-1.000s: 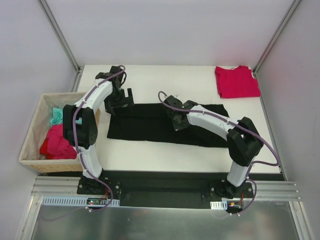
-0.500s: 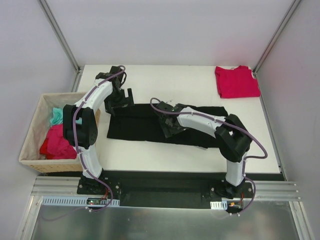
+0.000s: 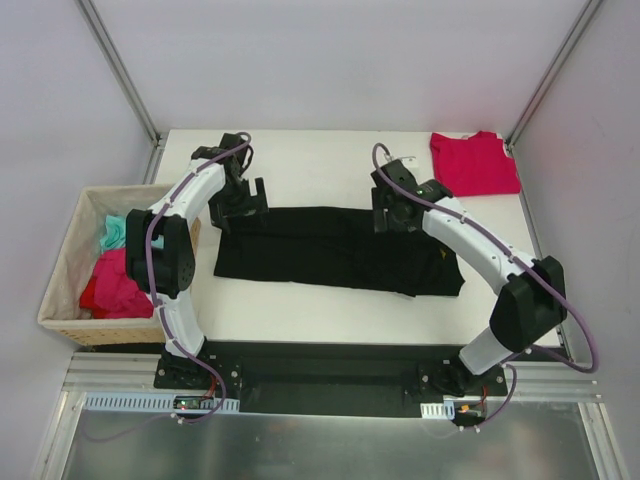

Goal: Fold and stack the t-shirts

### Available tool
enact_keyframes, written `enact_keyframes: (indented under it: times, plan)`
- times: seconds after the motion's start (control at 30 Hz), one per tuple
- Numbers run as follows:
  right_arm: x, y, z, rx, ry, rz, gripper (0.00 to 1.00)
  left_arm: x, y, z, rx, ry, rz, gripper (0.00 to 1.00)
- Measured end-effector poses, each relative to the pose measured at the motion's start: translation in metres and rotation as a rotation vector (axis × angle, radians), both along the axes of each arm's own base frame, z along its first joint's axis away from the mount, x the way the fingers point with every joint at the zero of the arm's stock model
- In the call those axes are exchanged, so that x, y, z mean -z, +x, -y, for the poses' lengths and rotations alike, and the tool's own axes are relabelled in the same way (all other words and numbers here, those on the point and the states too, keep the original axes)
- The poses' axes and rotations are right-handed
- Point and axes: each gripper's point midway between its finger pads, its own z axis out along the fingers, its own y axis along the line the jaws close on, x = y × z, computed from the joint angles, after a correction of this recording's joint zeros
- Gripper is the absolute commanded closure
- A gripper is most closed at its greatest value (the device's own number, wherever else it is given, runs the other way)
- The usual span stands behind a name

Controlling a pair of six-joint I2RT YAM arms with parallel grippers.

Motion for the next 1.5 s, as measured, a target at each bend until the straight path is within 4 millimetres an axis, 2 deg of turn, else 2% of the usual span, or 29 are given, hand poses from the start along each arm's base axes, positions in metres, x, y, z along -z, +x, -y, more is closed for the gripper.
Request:
enact_keyframes:
  times: [0.17,0.23,0.3,0.43,0.63,0.8,1.07,1.5]
  plan:
    - [0.059,-0.02,0.038,0.096,-0.039,-0.154,0.03,-0.001,-0.002,0.0,0.0,-0.001,0.008,0.01]
    - [0.079,-0.026,0.044,0.118,-0.044,-0.215,0.03,0.001,-0.004,-0.001,0.001,0.0,0.004,0.01]
    - [0.093,-0.028,0.042,0.123,-0.043,-0.252,0.03,0.004,-0.007,-0.002,0.003,0.002,-0.007,0.01]
    - [0.107,-0.025,0.034,0.118,-0.031,-0.285,0.03,0.01,-0.013,-0.003,0.004,0.007,-0.028,0.01]
    - [0.122,-0.015,0.029,0.123,-0.021,-0.311,0.03,0.015,-0.016,-0.004,0.006,0.012,-0.042,0.01]
    - [0.13,-0.013,0.029,0.132,-0.016,-0.33,0.03,0.03,-0.034,-0.007,0.007,0.022,-0.104,0.01]
    - [0.133,-0.012,0.029,0.143,-0.007,-0.34,0.03,0.044,-0.054,-0.011,0.007,0.036,-0.172,0.01]
    - [0.133,-0.01,0.033,0.156,-0.007,-0.345,0.03,0.057,-0.063,-0.015,0.006,0.057,-0.216,0.01]
